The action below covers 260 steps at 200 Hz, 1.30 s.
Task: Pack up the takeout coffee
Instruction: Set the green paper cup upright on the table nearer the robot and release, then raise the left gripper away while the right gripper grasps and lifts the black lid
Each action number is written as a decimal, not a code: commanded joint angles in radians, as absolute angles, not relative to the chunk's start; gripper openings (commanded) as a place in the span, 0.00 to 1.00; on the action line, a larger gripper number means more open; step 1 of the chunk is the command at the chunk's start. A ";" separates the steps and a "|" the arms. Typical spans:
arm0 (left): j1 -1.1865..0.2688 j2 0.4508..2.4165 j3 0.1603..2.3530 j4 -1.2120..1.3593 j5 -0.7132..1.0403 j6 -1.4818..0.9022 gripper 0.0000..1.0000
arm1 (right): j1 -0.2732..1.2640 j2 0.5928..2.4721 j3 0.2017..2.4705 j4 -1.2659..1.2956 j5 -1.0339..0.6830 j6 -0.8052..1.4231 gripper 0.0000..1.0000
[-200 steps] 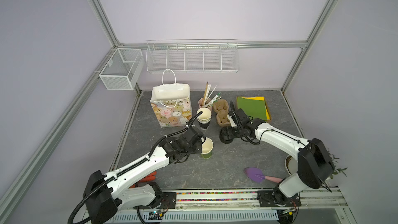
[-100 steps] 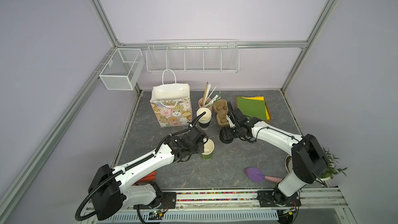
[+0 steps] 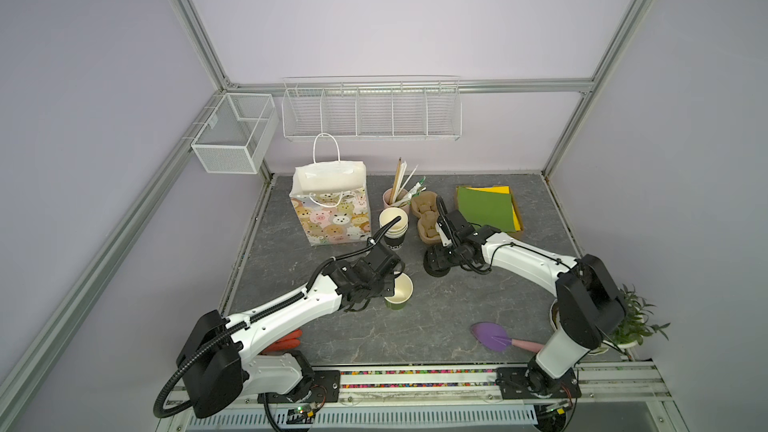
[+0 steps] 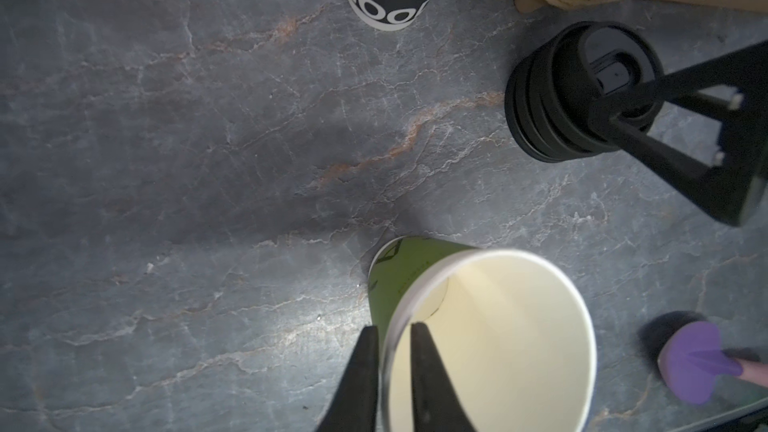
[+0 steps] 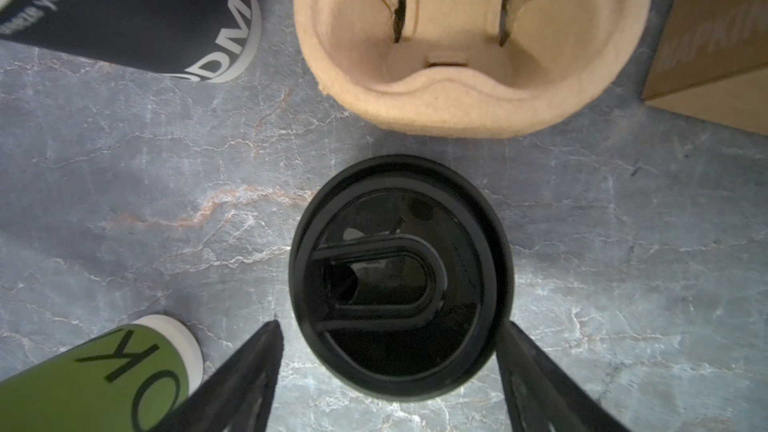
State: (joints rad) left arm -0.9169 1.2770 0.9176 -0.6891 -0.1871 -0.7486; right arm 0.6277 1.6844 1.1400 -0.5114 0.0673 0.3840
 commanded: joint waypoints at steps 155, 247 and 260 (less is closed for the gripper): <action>-0.752 1.008 1.119 -0.918 -0.459 -0.488 0.71 | 0.626 1.743 1.192 -0.511 0.103 0.360 0.76; -0.700 0.972 1.071 -0.894 -0.574 -0.382 0.77 | 0.659 1.706 1.204 -0.542 0.123 0.365 0.70; -0.696 0.971 1.057 -0.881 -0.577 -0.382 0.77 | 0.664 1.688 1.203 -0.549 0.127 0.367 0.70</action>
